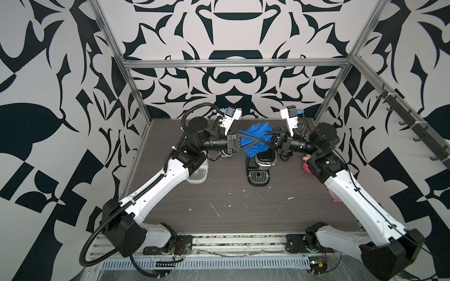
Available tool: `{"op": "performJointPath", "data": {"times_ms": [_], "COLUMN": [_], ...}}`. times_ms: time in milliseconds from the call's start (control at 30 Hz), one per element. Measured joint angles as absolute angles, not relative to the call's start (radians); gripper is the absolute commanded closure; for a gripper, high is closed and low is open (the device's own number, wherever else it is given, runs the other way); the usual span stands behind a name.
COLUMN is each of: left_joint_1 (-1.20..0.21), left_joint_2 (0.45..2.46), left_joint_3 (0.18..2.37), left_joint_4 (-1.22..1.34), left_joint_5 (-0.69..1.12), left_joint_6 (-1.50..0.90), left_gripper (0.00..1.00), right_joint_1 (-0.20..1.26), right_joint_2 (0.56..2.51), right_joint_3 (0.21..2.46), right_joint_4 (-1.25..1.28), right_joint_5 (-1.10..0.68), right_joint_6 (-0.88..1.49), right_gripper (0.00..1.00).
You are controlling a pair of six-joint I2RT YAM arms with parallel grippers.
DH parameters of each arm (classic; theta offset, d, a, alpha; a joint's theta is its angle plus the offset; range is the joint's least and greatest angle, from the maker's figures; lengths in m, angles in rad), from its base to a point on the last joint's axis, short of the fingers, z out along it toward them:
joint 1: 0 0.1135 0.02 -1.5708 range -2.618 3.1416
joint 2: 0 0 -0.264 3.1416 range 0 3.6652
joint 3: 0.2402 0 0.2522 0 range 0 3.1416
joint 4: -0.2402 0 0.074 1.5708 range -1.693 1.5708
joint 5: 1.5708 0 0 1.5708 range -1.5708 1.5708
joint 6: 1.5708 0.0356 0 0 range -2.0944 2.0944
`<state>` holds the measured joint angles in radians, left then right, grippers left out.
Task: Wipe the surface of a coffee machine
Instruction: Adjust the cleaning item, then wipe the dirt from the surface of the coffee machine.
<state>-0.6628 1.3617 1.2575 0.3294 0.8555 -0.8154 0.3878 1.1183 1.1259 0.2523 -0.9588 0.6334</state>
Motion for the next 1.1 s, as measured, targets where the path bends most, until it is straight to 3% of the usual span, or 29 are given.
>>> {"op": "performJointPath", "data": {"times_ms": [167, 367, 433, 567, 833, 1100], "left_joint_1": [-0.660, -0.564, -0.548, -0.553, -0.579, -0.614], "left_joint_2": [1.354, 1.321, 1.331, 1.423, 1.610, 1.721], "left_joint_3": [1.218, 1.165, 1.188, 1.291, 1.332, 1.341], "left_joint_4": [0.324, 0.247, 0.167, 0.046, 0.005, 0.067], "left_joint_5": [0.786, 0.555, 0.466, 0.356, 0.276, 0.279], "left_joint_6": [-0.829, -0.825, -0.809, -0.796, -0.840, -0.947], "left_gripper": [1.00, 1.00, 1.00, 1.00, 1.00, 1.00], "right_joint_1": [0.394, 0.392, 0.392, 0.392, 0.392, 0.391], "right_joint_2": [1.100, 1.030, 1.022, 1.087, 1.333, 1.340], "right_joint_3": [1.182, 1.221, 1.240, 1.291, 1.299, 1.271], "right_joint_4": [-0.015, -0.238, -0.300, -0.444, -0.581, -0.507], "right_joint_5": [-0.764, -0.564, -0.498, -0.355, -0.239, -0.188], "right_joint_6": [0.530, 0.458, 0.442, 0.416, 0.380, 0.364], "right_gripper": [0.49, 0.39, 0.48, 1.00, 1.00, 1.00]}}
